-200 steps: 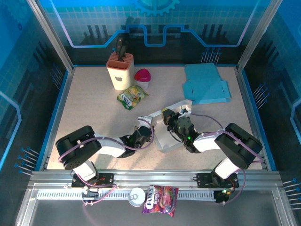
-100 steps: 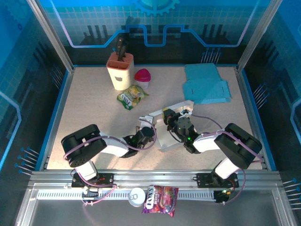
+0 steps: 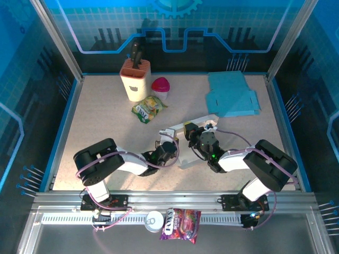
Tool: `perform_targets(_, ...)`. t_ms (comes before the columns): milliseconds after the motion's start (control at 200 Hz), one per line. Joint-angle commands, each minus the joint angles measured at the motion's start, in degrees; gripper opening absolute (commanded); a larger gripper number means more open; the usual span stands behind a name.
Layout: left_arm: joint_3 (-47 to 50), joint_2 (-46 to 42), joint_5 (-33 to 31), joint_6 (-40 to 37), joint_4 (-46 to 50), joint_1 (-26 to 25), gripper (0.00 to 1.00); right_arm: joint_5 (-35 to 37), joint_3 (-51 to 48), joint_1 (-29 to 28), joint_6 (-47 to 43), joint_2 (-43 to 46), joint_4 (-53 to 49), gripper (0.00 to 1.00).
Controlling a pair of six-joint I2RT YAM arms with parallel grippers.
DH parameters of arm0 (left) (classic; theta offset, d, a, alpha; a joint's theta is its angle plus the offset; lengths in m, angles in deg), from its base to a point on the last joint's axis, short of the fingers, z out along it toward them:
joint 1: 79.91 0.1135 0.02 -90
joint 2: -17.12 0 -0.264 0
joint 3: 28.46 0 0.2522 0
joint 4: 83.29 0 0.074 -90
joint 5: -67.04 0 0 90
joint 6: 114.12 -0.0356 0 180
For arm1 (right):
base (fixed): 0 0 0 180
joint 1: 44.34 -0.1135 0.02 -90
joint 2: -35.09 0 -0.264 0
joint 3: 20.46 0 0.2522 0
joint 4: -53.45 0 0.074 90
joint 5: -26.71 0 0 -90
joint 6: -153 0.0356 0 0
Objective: Fold the paper box
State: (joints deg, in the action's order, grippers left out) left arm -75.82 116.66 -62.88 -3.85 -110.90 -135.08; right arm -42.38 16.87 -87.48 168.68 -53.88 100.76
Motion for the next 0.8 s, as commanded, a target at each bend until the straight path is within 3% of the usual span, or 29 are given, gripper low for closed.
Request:
perform_targets(0, -3.0, 0.2, 1.9, -1.1, -5.8, 0.4, 0.27, -5.9, -1.0, -3.2, 1.7, -0.4, -4.8, 0.0)
perform_targets(155, -2.9, -0.1, 2.7, -2.2, -6.0, 0.9, 0.1, -5.9, -1.2, -3.3, 1.7, -0.1, -5.4, 0.0)
perform_targets(450, -4.9, 1.0, 3.6, -1.5, -4.8, 0.9, 0.0, -5.8, -0.3, -3.8, 2.0, -0.4, -6.0, 0.0)
perform_targets(700, -8.2, -1.2, -7.6, 7.3, 9.5, -0.4, 0.0, -5.7, -0.1, -3.6, 1.5, 1.6, -9.0, 0.0)
perform_targets(790, -7.5, -3.7, -8.3, 8.0, 13.1, -0.2, 0.0, -6.8, -0.3, -2.2, -1.3, 5.6, -13.0, 0.22)
